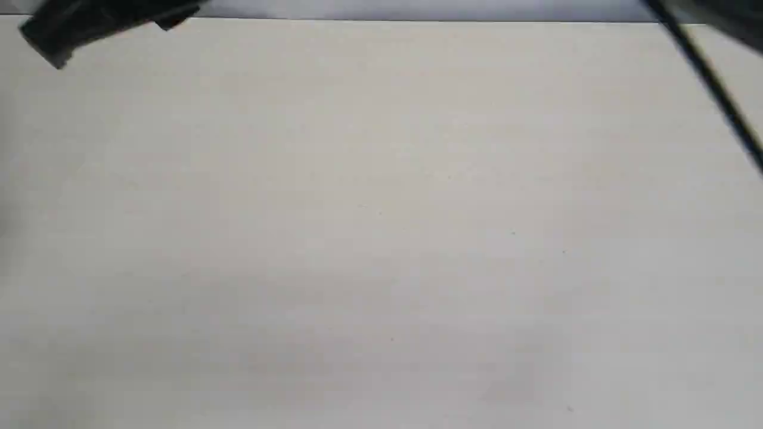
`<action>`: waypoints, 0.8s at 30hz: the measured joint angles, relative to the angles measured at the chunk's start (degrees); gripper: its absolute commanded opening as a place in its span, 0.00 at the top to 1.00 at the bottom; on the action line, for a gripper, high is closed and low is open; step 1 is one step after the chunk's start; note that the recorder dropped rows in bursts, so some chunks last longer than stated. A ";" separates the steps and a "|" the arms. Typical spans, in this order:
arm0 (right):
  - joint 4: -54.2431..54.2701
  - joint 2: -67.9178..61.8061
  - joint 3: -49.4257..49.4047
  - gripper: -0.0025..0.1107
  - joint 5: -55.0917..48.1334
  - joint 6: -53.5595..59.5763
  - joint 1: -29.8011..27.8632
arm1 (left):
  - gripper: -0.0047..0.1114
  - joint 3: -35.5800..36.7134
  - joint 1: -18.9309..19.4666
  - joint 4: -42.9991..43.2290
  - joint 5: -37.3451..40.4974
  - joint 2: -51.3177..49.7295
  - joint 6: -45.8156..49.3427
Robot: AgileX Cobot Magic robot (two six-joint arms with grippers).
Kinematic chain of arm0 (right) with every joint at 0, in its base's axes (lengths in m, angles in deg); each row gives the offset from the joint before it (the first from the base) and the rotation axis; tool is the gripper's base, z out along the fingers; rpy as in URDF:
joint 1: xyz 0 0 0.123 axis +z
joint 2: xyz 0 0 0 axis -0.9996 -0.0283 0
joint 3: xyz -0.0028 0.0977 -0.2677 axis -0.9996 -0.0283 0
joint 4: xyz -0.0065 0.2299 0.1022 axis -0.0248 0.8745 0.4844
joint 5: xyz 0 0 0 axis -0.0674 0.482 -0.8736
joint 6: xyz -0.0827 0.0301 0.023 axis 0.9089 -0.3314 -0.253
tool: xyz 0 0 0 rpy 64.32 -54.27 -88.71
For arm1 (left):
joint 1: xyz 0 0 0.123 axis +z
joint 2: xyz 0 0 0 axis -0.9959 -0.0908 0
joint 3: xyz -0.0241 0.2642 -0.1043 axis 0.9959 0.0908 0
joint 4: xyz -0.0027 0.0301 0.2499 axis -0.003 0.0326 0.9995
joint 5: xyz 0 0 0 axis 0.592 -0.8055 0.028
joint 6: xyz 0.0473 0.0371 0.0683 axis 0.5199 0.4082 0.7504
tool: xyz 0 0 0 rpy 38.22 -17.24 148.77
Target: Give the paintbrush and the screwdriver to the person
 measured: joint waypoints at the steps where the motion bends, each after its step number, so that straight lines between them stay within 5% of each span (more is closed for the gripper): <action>1: -0.77 2.11 -0.43 0.94 -0.73 0.00 1.27 | 0.96 0.00 0.00 0.00 0.00 0.00 0.00; 13: -9.71 26.17 -21.43 0.94 0.00 -7.46 16.18 | 0.96 0.00 0.00 0.00 0.00 0.00 0.00; 24: -10.23 55.19 -66.15 0.94 26.70 -25.10 25.60 | 0.96 0.00 0.00 0.00 0.00 0.00 0.00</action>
